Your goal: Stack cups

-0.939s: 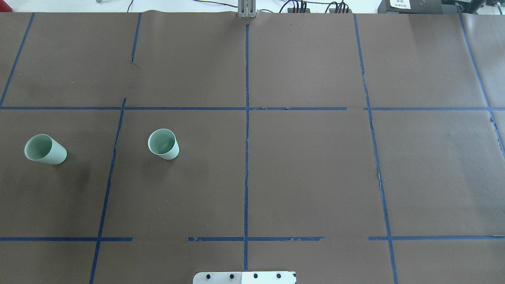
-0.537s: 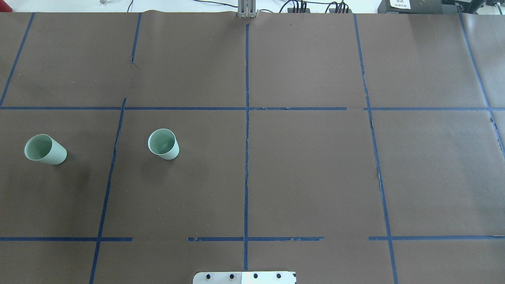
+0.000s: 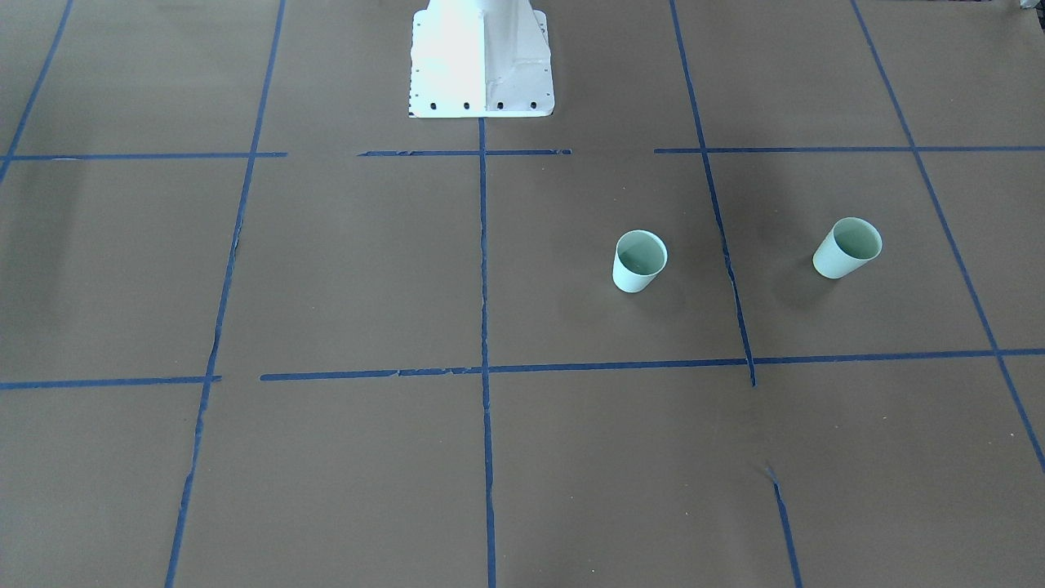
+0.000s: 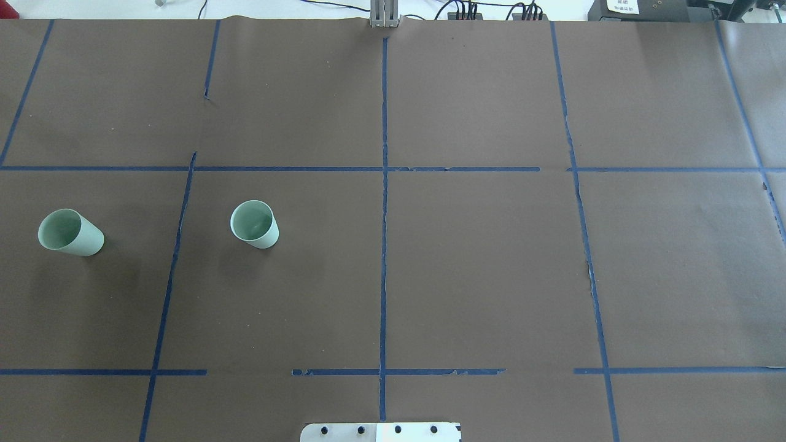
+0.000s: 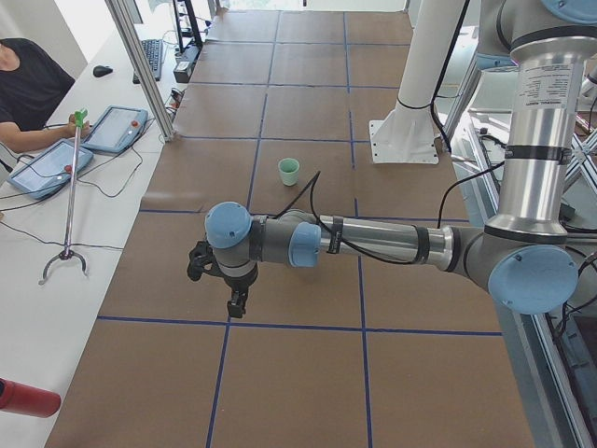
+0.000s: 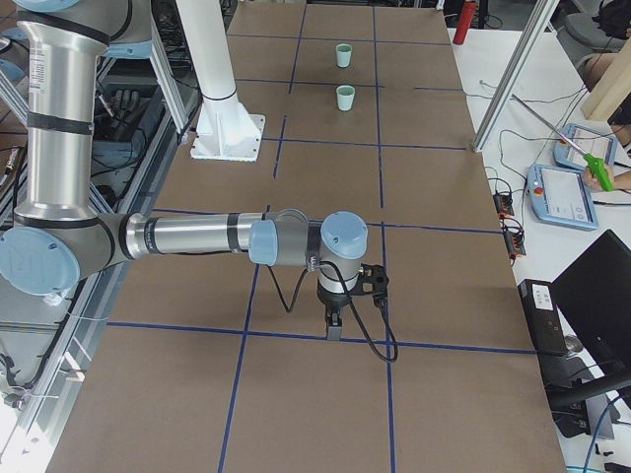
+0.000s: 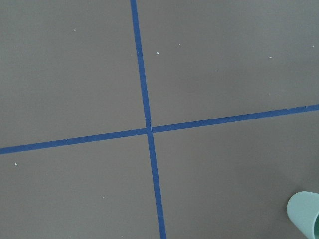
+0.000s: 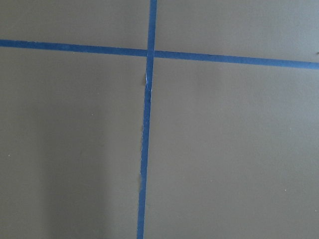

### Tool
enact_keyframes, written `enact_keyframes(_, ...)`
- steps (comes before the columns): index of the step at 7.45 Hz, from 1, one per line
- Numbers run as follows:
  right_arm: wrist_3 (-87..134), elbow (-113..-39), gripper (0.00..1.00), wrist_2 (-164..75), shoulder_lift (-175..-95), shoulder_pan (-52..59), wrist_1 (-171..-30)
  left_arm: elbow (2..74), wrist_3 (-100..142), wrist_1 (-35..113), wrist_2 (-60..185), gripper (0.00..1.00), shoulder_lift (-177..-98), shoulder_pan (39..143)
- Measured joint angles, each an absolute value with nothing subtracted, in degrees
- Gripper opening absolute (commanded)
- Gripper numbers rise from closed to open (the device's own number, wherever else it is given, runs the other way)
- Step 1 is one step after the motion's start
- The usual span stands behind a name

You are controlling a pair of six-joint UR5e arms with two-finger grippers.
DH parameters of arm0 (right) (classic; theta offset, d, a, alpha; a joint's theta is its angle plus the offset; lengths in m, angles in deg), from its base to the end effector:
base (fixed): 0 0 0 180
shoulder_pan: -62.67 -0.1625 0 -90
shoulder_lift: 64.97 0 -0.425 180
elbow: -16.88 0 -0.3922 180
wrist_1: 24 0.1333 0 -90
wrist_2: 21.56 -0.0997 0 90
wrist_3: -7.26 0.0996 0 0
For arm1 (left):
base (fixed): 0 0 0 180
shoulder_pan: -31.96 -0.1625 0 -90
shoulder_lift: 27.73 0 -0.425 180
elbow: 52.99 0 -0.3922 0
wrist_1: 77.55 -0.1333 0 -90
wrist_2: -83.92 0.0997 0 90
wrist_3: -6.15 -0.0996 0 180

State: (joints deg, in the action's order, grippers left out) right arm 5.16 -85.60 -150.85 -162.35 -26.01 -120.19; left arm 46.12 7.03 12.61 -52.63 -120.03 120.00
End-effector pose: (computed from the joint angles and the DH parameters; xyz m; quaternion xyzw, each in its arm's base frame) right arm 0.0602 -0.4358 0.6281 -0.0067 -0.3362 -0.0249 0.9414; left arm -0.0434 -0.5147 0.5567 0.0828 0.3953 0.0484 0.9135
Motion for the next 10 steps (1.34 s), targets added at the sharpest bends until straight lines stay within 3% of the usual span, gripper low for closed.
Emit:
enact_keyframes(4,5.15,-85.60,1.00,-150.85,-162.37,-26.01,-120.15,51.06,24.39,18.32,-50.98,1.00,-117.94,107.73)
enact_keyframes(7,5.15,-85.60,1.00,-150.85,-162.37,-26.01,-120.20,48.84,41.67,36.40,-50.10,1.00,-112.23,99.41)
enact_keyframes(10,5.16,-85.60,1.00,-150.85,-162.36,-26.01,-120.20,45.88,48.42,42.09,-47.25,1.00,-111.66,94.25)
